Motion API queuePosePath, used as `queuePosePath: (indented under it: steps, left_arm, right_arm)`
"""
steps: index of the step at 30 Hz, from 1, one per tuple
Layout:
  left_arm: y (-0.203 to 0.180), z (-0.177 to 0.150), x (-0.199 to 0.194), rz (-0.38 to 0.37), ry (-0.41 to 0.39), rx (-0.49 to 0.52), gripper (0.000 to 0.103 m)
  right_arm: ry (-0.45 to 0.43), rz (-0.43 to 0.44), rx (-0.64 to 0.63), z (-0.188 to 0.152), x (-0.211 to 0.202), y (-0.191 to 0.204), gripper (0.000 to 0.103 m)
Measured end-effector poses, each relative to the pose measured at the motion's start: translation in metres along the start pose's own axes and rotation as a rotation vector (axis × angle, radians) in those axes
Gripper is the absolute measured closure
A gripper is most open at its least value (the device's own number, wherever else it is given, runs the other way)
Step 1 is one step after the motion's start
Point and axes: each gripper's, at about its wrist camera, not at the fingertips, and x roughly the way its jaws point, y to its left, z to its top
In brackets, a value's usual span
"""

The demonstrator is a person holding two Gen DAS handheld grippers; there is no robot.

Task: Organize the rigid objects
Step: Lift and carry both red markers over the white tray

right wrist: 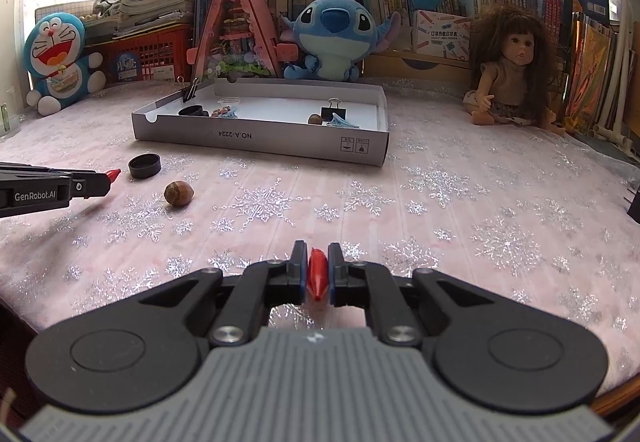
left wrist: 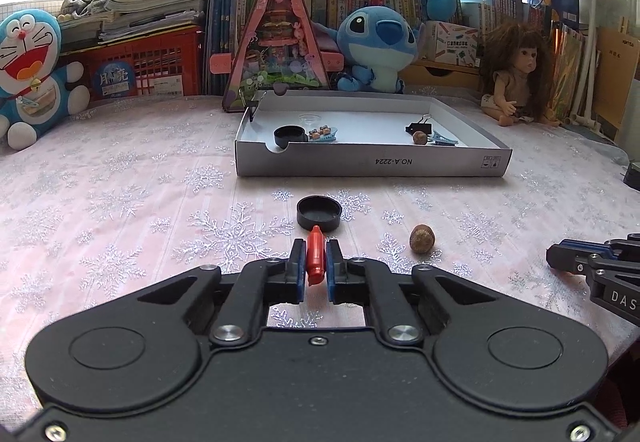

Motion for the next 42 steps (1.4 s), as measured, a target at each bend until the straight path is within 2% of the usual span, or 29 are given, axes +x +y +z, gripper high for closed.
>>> queuePosePath:
  steps: [12, 17, 25, 32, 42]
  left_arm:
    - [0.004, 0.012, 0.0, -0.01, -0.015, -0.031, 0.094]
    - [0.007, 0.023, 0.011, -0.029, 0.03, -0.09, 0.094]
    - [0.001, 0.043, 0.02, -0.047, 0.009, -0.093, 0.094]
    - [0.01, 0.077, 0.026, -0.027, 0.019, -0.104, 0.094]
    - [0.02, 0.143, 0.056, -0.078, 0.017, -0.123, 0.094]
  right_arm:
    - [0.035, 0.036, 0.027, 0.021, 0.015, 0.001, 0.09]
    - [0.05, 0.063, 0.045, 0.033, 0.024, -0.002, 0.09]
    - [0.043, 0.087, 0.077, 0.06, 0.04, -0.005, 0.09]
    - [0.061, 0.125, 0.13, 0.085, 0.052, -0.021, 0.09]
    - [0.097, 0.172, 0.259, 0.138, 0.085, -0.058, 0.09]
